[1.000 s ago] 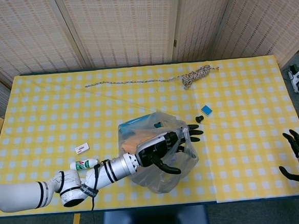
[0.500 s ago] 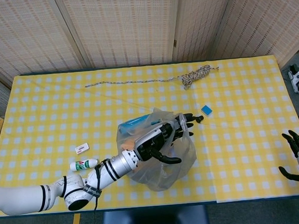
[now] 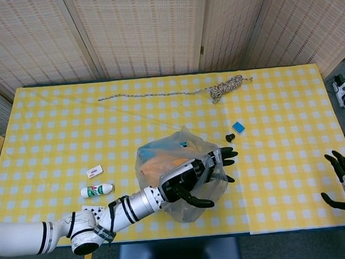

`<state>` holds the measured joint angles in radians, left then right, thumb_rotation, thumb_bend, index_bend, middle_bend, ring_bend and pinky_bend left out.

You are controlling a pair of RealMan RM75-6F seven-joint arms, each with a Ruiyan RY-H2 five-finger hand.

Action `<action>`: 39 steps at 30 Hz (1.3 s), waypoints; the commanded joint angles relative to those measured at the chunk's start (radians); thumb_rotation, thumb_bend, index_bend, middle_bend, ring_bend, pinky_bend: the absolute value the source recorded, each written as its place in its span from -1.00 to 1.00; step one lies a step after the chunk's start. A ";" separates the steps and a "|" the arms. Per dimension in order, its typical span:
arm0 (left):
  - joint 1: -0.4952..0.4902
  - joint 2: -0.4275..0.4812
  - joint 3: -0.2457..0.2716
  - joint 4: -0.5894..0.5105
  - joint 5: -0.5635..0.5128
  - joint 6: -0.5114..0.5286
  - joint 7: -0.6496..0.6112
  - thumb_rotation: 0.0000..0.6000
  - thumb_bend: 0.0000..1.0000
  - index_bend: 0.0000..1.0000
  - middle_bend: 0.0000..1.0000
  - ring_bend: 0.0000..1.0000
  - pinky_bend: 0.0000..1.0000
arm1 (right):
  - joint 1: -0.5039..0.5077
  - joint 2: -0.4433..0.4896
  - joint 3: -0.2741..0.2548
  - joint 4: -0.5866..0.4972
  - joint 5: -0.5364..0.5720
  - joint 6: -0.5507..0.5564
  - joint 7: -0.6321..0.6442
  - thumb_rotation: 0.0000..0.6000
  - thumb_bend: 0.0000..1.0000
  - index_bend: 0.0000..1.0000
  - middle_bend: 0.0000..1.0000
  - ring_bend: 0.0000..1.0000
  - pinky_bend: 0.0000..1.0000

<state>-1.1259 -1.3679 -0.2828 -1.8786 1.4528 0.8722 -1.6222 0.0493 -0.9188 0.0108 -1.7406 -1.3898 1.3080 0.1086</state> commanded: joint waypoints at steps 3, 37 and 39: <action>0.034 0.013 -0.009 -0.048 -0.046 0.017 0.066 1.00 -0.54 -0.94 -0.78 -0.66 -0.07 | -0.002 0.002 -0.001 -0.002 -0.004 0.005 0.002 1.00 -0.36 -1.00 -1.00 -1.00 -1.00; 0.148 0.306 -0.306 -0.236 -0.476 -0.083 0.443 1.00 0.43 0.16 0.73 0.79 1.00 | 0.003 -0.002 -0.005 -0.011 0.003 -0.009 -0.013 1.00 -0.36 -1.00 -1.00 -1.00 -1.00; 0.124 0.362 -0.369 -0.242 -0.528 -0.109 0.462 1.00 0.43 0.16 0.73 0.79 1.00 | 0.004 -0.002 -0.005 -0.011 0.004 -0.009 -0.014 1.00 -0.36 -1.00 -1.00 -1.00 -1.00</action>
<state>-0.9774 -1.0741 -0.5779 -2.1104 0.9843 0.7991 -1.1838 0.0528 -0.9210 0.0060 -1.7516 -1.3861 1.2994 0.0949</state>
